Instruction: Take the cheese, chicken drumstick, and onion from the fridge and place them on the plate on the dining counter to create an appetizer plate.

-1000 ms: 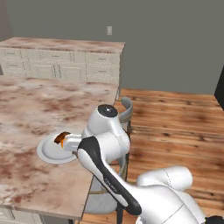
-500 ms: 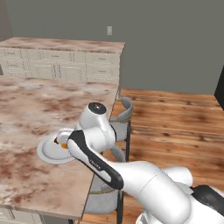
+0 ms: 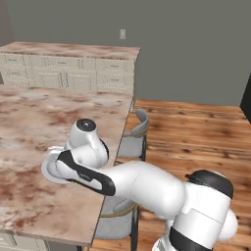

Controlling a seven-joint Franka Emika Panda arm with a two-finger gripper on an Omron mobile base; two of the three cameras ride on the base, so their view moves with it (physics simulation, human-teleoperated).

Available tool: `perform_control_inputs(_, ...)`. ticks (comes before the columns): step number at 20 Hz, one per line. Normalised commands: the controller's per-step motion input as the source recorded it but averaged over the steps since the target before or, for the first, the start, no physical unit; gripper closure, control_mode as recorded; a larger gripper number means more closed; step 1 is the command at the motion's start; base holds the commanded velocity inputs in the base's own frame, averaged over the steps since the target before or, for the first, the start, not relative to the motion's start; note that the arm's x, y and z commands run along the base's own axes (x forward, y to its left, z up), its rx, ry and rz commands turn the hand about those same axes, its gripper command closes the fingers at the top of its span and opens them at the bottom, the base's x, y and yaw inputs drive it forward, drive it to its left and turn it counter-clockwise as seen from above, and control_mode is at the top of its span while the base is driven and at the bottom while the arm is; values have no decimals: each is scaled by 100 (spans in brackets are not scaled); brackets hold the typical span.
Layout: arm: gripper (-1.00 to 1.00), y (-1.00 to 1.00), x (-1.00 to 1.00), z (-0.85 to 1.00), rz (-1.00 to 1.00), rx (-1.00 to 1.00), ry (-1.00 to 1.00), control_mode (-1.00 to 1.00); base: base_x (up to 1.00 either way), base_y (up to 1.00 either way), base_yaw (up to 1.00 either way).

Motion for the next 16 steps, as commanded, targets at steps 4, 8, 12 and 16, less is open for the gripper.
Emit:
perform_control_inputs(4, 100, 27, 31, -11, -5, 0, 0, -100, 0, 0, 0)
perform_control_inputs(8, 100, 9, 20, -12, -9, 0, 0, -100, 0, 0, 0)
perform_control_inputs(12, 100, 0, 2, -25, -14, 0, 0, -100, 0, 0, 0)
perform_control_inputs(16, 100, 0, 9, -31, -13, 0, 0, -100, 0, 0, 0)
